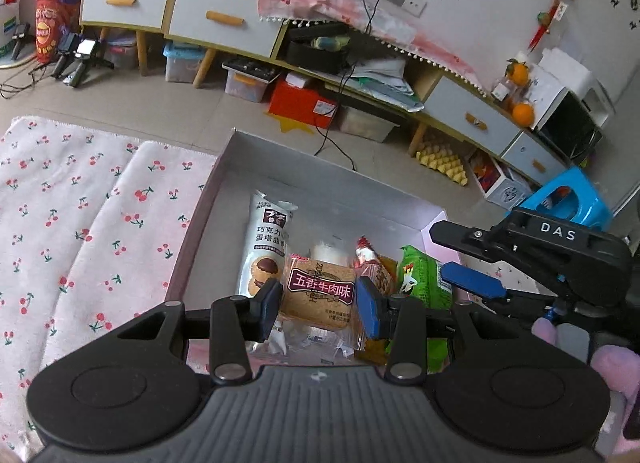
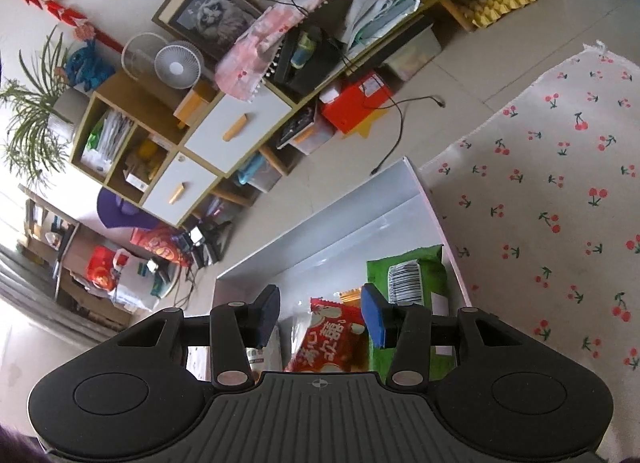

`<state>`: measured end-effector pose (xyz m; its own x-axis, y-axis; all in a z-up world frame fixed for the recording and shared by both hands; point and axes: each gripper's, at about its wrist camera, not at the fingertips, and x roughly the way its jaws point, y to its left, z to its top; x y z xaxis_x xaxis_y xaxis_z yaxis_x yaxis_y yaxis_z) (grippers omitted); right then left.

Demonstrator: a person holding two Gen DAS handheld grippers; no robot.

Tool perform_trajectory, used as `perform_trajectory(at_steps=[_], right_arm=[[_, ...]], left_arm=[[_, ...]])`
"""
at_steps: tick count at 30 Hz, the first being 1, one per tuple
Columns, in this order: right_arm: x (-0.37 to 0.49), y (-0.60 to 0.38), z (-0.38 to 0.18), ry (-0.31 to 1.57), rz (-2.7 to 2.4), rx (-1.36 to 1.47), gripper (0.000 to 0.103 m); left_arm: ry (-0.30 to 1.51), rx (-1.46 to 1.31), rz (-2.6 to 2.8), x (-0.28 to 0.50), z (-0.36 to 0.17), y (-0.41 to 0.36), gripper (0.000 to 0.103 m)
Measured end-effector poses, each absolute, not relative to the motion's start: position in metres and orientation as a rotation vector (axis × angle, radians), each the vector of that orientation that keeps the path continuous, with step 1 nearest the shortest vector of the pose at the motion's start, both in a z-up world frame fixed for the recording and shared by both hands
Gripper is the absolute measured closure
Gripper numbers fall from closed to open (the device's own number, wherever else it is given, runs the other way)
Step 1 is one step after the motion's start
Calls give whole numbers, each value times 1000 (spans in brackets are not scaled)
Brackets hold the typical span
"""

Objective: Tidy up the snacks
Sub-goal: 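Lower packets into the pink box and open both tools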

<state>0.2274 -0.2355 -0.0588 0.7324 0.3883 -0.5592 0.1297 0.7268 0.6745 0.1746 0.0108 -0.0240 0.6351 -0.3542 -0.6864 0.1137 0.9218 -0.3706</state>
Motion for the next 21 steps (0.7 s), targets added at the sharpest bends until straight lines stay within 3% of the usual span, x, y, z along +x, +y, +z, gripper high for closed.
perform_trajectory(at_steps=[4, 13, 16, 21], right_arm=[[227, -232, -63, 766, 145, 752, 59], [222, -224, -56, 784, 131, 681, 56], [217, -224, -51, 798, 113, 658, 41], [205, -225, -39, 796, 101, 610, 34]], left_arm=[[840, -279, -273, 172, -24, 12, 63], [834, -252, -278, 171, -16, 11, 34], [848, -253, -271, 169, -15, 12, 27], [858, -245, -261, 162, -9, 14, 17]])
